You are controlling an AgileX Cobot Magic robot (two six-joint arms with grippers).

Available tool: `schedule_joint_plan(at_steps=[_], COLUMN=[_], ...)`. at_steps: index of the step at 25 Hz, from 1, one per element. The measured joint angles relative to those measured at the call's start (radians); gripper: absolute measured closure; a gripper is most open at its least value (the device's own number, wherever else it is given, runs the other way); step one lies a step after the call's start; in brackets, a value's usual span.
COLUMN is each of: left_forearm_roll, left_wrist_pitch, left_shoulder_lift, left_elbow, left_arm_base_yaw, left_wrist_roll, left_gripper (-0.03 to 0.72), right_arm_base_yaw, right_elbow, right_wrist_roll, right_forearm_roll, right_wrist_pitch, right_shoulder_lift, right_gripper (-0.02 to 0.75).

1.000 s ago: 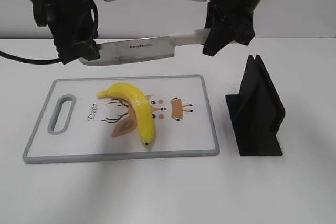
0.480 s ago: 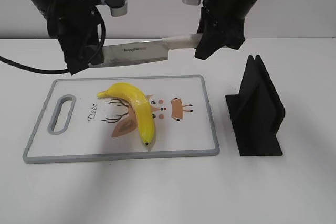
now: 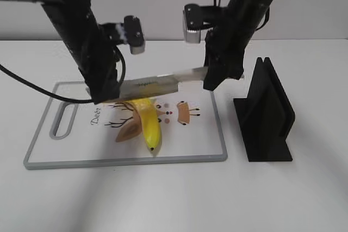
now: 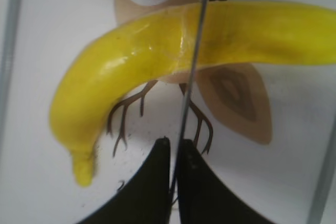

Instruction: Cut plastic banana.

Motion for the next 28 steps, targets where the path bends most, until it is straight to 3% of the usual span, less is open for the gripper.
schedule_joint_plan(at_steps=[14, 28], left_forearm_roll=[-0.016, 0.043], left_wrist_pitch=[-0.030, 0.069], left_shoulder_lift=[0.085, -0.210], left_elbow=[-0.012, -0.009], left_arm_base_yaw=[-0.001, -0.002], left_wrist_roll=[0.005, 0.005], left_gripper=[0.682, 0.684], right_arm_base_yaw=[0.000, 0.008], right_elbow=[-0.030, -0.080], right_wrist_roll=[0.016, 0.037], right_forearm_roll=[-0.039, -0.009], right_wrist_pitch=[0.007, 0.058], right_shoulder_lift=[0.084, -0.129], right_gripper=[0.567, 0.567])
